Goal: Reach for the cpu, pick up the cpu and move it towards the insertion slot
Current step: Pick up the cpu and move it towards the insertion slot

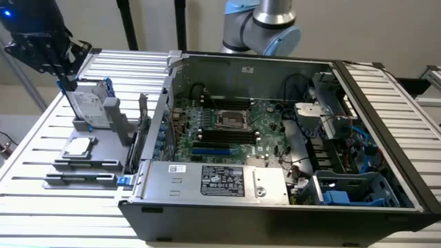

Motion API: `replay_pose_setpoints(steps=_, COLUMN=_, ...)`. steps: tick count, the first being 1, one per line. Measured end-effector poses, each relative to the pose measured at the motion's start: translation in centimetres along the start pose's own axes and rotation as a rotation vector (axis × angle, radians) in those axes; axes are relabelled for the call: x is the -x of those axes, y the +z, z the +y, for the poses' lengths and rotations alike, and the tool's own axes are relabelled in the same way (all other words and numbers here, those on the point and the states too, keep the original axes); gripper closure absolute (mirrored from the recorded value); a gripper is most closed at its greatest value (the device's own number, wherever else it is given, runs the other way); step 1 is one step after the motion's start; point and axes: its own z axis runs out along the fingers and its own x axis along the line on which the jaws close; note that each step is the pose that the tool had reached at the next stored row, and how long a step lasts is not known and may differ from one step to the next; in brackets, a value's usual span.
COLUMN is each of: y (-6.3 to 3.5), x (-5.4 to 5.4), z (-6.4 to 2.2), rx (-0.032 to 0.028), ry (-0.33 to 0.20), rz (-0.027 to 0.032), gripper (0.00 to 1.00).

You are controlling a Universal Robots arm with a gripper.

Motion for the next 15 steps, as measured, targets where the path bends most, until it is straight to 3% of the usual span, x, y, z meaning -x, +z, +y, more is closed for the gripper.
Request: replay_pose_setpoints(steps=15, y=0.09, x=-0.24, z=0.0, rx=0.0, ry=0.0, rz=0.0004, gripper=0.89)
